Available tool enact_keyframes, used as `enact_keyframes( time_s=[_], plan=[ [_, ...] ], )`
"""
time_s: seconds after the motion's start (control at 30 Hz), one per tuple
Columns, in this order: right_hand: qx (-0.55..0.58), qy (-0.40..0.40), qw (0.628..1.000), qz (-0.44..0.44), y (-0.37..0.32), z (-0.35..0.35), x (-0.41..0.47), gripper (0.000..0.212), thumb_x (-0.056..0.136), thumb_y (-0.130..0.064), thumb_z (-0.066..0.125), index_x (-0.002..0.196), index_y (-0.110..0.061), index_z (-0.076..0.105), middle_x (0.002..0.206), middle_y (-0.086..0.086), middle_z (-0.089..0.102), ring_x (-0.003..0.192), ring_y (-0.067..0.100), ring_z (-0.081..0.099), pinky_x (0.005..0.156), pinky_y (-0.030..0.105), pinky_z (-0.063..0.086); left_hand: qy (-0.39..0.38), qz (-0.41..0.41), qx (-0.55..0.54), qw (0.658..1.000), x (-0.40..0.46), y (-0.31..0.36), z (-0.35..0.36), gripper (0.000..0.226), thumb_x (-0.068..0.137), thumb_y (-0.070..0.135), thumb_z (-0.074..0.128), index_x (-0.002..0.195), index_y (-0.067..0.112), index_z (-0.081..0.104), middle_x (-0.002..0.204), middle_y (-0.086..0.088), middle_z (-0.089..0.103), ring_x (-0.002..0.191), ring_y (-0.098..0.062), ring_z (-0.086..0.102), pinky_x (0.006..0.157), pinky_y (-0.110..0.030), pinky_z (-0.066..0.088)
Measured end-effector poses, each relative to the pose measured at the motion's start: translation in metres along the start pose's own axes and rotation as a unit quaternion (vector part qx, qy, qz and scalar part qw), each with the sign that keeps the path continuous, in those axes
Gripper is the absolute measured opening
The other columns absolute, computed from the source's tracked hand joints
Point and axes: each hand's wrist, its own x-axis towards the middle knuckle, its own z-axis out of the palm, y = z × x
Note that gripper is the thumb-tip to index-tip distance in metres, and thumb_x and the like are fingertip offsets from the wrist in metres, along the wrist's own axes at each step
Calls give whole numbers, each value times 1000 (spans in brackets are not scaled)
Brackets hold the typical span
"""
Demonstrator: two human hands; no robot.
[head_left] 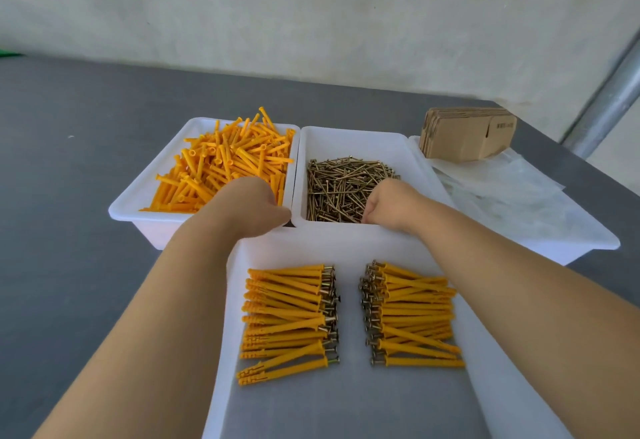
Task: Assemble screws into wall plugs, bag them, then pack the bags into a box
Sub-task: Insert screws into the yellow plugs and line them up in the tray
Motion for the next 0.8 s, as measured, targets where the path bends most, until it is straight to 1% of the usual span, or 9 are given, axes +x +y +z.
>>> enact_keyframes(
  time_s=[0.1, 0.2, 0.3, 0.37, 0.4, 0.5, 0.63, 0.73, 0.8],
  plan=[
    [-18, -39, 999, 26, -2, -2, 2, 40, 90, -36, 69, 114, -4, 71, 115, 12, 68, 109, 28, 62, 97, 39, 51, 25, 9, 48, 998, -5, 7, -4, 21, 94, 17, 56, 101, 10, 73, 100, -5, 68, 95, -21, 60, 80, -29, 46],
    [-18, -46, 998, 26, -1, -3, 4, 35, 92, -29, 66, 119, -7, 68, 121, 13, 66, 114, 29, 61, 97, 36, 49, 33, 0, 48, 998, -8, 11, -6, 24, 97, 14, 54, 113, 16, 72, 114, -5, 67, 108, -24, 58, 93, -32, 48],
    [23, -9, 999, 21, 3, -2, 1, 28, 88, -28, 71, 108, -9, 72, 113, 11, 69, 109, 28, 63, 92, 34, 50, 10, -58, 43, 997, -7, 8, -3, 30, 101, 31, 50, 119, 14, 67, 121, -7, 63, 118, -29, 54, 107, -46, 42],
    [84, 55, 995, 14, 7, -1, -2, 18, 86, -26, 75, 92, -9, 76, 98, 8, 73, 95, 24, 67, 88, 34, 53, -15, -115, 62, 991, -5, 4, -1, 38, 101, 45, 44, 108, 13, 64, 113, -6, 62, 119, -33, 52, 111, -61, 30],
    [125, 95, 987, 10, 9, -1, -5, 15, 86, -24, 75, 85, -10, 76, 90, 6, 74, 86, 20, 67, 85, 34, 54, -20, -122, 75, 989, -5, 3, -1, 41, 100, 49, 43, 99, 13, 62, 104, -6, 61, 114, -34, 54, 109, -62, 31],
    [276, 163, 947, 14, 14, -5, -17, 13, 90, -21, 70, 79, -14, 73, 81, 3, 73, 70, 13, 66, 68, 30, 53, -32, -87, 76, 993, -6, 5, -1, 38, 100, 46, 43, 87, 13, 59, 102, -7, 62, 107, -33, 58, 104, -56, 41],
    [491, 154, 856, 41, 19, -12, -37, 8, 96, -17, 62, 92, -16, 68, 76, 3, 75, 59, 6, 69, 48, 20, 49, -10, -34, 81, 996, -10, 13, -1, 28, 99, 27, 51, 118, 11, 64, 116, -5, 64, 110, -27, 59, 100, -44, 48],
    [553, 128, 822, 34, 19, -9, -51, 6, 101, -19, 55, 102, -18, 60, 74, 0, 76, 65, 9, 73, 50, 21, 53, 33, -22, 87, 995, -14, 21, -5, 24, 94, 18, 59, 115, 13, 68, 110, -6, 67, 100, -25, 62, 91, -37, 54],
    [579, 109, 808, 31, 19, -4, -56, 9, 104, -18, 48, 104, -18, 57, 78, 0, 77, 72, 12, 75, 56, 24, 55, 20, -47, 77, 996, -13, 28, -13, 29, 91, 16, 64, 120, 15, 68, 116, -7, 66, 104, -27, 62, 92, -39, 55]
  ],
)
